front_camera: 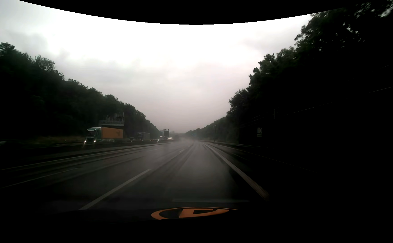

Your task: Follow the waypoints while adhering to traffic rules and regulations

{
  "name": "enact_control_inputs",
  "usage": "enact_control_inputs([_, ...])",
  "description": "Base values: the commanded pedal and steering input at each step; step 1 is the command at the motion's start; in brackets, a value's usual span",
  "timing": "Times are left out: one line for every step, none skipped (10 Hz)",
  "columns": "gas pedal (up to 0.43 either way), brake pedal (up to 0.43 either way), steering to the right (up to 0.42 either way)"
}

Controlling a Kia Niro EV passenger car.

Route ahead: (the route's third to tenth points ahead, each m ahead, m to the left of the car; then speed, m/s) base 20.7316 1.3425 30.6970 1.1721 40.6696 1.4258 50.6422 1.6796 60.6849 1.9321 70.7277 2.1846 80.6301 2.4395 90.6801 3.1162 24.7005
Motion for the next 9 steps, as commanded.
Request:
enact_control_inputs([0.067,0.0,-0.002])
enact_control_inputs([0.067,0.0,-0.002])
enact_control_inputs([0.067,0.0,-0.002])
enact_control_inputs([0.079,0.0,-0.003])
enact_control_inputs([0.079,0.0,-0.002])
enact_control_inputs([0.079,0.0,-0.003])
enact_control_inputs([0.079,0.0,-0.003])
enact_control_inputs([0.079,0.0,-0.002])
enact_control_inputs([0.079,0.0,-0.003])
